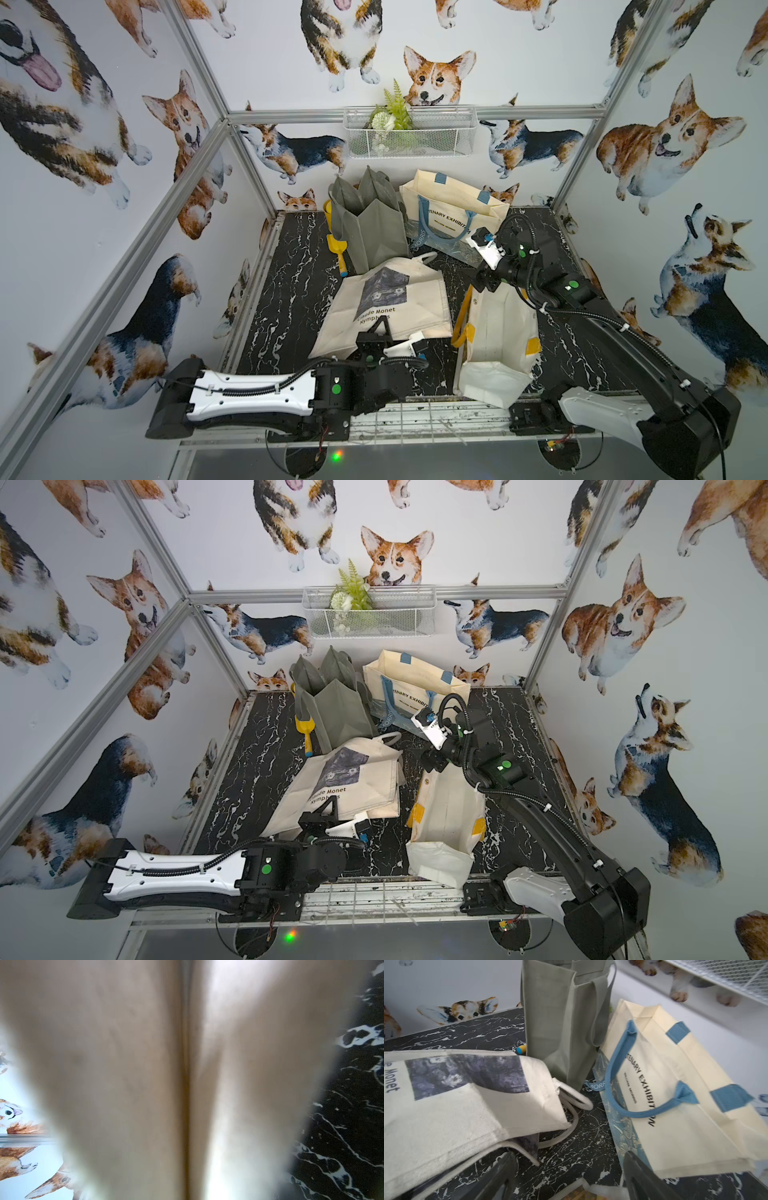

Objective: Put away the canvas bag
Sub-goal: Place the canvas bag at the center of the board.

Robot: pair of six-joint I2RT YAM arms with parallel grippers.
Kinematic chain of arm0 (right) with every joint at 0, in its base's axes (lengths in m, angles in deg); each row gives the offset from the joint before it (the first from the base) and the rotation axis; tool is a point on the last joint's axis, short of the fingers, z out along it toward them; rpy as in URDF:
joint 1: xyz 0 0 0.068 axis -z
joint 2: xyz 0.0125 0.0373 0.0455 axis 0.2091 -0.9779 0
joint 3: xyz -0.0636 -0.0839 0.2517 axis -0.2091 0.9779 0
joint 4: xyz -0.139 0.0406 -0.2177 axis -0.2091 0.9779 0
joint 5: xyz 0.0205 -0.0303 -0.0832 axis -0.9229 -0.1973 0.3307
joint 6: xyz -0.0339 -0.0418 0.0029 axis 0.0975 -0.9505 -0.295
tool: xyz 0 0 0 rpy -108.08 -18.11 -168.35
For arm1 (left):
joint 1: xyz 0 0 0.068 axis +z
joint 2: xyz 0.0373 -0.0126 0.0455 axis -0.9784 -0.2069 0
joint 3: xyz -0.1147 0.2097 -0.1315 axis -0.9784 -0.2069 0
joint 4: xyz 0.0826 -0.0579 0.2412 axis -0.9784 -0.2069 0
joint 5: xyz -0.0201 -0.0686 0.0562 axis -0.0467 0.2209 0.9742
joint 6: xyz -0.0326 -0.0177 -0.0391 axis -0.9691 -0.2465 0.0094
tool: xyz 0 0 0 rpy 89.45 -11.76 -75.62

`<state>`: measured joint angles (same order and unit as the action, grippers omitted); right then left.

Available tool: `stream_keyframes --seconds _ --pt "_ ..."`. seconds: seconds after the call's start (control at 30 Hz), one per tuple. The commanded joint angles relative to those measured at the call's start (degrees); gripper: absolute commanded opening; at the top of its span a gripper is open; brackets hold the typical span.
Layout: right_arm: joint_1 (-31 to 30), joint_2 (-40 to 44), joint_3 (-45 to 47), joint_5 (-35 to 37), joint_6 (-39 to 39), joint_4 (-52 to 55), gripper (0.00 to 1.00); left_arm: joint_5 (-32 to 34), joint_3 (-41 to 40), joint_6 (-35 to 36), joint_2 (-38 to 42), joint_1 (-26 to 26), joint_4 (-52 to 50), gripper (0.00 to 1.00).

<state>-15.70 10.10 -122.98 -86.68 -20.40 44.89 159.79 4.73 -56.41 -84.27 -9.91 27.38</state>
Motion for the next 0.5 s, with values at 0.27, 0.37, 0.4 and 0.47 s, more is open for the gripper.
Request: stream_keyframes --seconds 0.27,0.37,0.4,0.47 --pt "2.96 3.69 -1.76 0.47 2.2 4.75 0.84 -2.63 9.21 -32.04 -15.19 -8.04 -25.09 0.0" --pt "2.99 4.06 -1.79 -0.19 2.23 5.41 0.84 -8.65 9.77 -30.19 -16.09 -8.13 -24.87 0.03" --pt "2.94 4.19 -2.1 -0.59 2.17 5.93 0.84 -10.49 9.63 -29.67 -15.96 -8.03 -24.88 0.11" --pt "2.94 4.43 -2.47 -1.37 2.29 6.54 0.84 -12.15 9.03 -29.19 -15.21 -7.79 -24.87 0.19"
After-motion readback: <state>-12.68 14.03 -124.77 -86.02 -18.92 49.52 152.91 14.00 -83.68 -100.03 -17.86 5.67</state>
